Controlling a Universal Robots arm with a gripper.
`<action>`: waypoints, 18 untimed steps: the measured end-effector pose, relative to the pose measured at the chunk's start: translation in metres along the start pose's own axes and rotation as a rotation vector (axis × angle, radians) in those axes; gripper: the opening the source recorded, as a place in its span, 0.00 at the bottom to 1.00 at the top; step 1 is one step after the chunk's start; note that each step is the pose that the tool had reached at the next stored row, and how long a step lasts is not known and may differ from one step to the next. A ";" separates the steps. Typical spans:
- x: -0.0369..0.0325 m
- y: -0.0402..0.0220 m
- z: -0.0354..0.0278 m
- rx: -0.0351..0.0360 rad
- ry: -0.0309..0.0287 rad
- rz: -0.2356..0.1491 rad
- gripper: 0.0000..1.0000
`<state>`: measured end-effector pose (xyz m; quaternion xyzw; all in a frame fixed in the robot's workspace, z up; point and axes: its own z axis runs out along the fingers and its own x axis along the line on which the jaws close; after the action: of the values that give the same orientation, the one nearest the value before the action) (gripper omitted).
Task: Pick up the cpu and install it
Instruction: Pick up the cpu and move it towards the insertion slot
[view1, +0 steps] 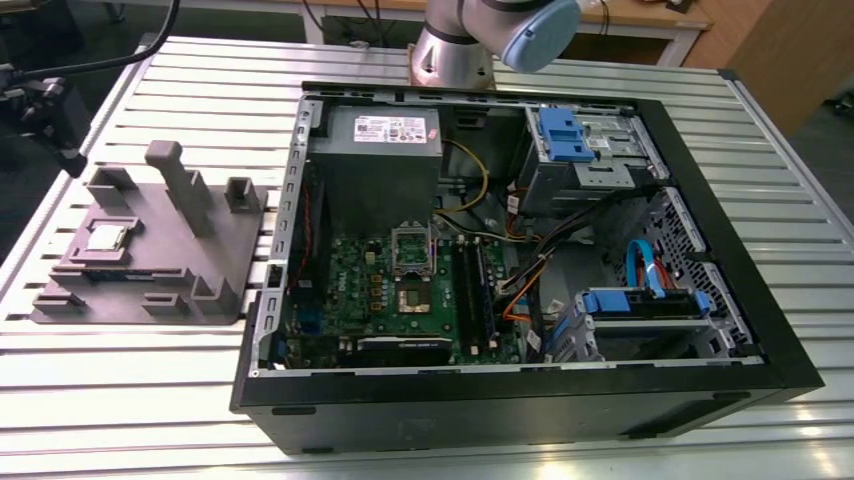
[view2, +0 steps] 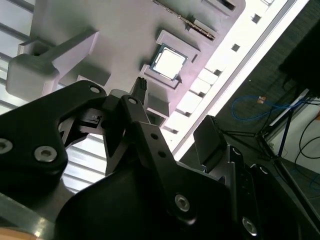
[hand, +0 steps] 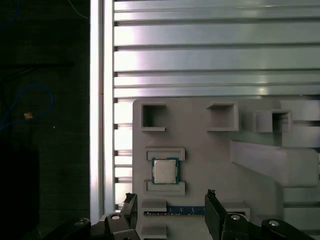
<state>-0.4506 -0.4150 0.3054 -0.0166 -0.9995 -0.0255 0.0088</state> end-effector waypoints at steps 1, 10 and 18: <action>0.0000 -0.0003 0.0013 0.0000 0.0000 0.000 0.65; -0.0002 -0.0009 0.0088 0.0001 -0.0007 0.000 0.65; -0.0003 -0.0015 0.0194 -0.0005 -0.0026 -0.001 0.65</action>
<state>-0.4507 -0.4155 0.2860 -0.0162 -0.9995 -0.0257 0.0074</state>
